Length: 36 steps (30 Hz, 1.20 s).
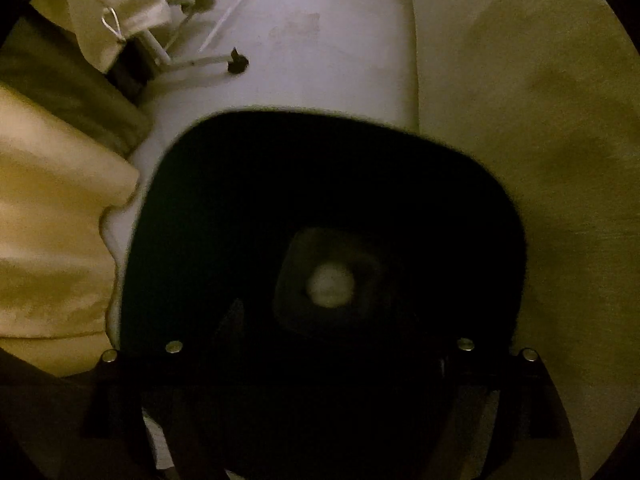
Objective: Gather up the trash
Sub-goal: 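Return the right tool to the bed and grasp another white tissue ball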
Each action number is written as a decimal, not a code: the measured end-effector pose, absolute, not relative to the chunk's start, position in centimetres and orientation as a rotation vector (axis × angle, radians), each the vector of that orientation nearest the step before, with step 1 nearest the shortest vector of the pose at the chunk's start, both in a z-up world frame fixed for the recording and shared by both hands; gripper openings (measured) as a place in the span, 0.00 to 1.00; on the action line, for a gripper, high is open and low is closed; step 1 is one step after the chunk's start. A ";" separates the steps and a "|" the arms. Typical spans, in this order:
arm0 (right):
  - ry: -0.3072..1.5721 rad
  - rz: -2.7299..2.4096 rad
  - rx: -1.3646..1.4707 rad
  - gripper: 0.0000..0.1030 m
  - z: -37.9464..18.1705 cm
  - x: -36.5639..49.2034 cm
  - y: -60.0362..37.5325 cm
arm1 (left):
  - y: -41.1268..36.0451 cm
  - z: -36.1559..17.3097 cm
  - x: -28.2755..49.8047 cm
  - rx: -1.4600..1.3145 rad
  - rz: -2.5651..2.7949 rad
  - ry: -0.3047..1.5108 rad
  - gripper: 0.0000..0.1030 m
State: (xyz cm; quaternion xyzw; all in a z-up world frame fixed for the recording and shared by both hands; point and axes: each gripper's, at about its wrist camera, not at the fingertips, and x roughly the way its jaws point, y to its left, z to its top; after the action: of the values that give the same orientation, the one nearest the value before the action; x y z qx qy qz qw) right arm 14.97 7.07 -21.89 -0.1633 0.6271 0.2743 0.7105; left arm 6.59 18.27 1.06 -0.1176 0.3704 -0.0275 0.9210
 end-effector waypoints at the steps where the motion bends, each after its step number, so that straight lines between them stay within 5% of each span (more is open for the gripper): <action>1: 1.380 0.619 -0.337 0.79 -21.1 14.9 6.9 | 18.3 1.6 6.6 -0.249 -0.059 0.749 0.48; 18: 1.020 0.710 -0.200 0.83 -5.7 14.9 1.3 | 15.4 6.7 8.1 -0.281 -0.095 0.655 0.71; 26: 0.914 0.667 -0.196 0.85 -1.5 14.8 -4.3 | 10.7 7.4 9.4 -0.264 -0.151 0.644 0.84; 36: 0.842 0.566 -0.114 0.89 0.8 15.8 -12.7 | 4.7 6.4 11.4 -0.214 -0.193 0.683 0.89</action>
State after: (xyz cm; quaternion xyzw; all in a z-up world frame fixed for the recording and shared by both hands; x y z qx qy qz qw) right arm 15.84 -12.74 0.84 -0.0547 0.4030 0.2707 0.8725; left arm 11.43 4.65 6.44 -0.1046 0.3338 -0.0943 0.9321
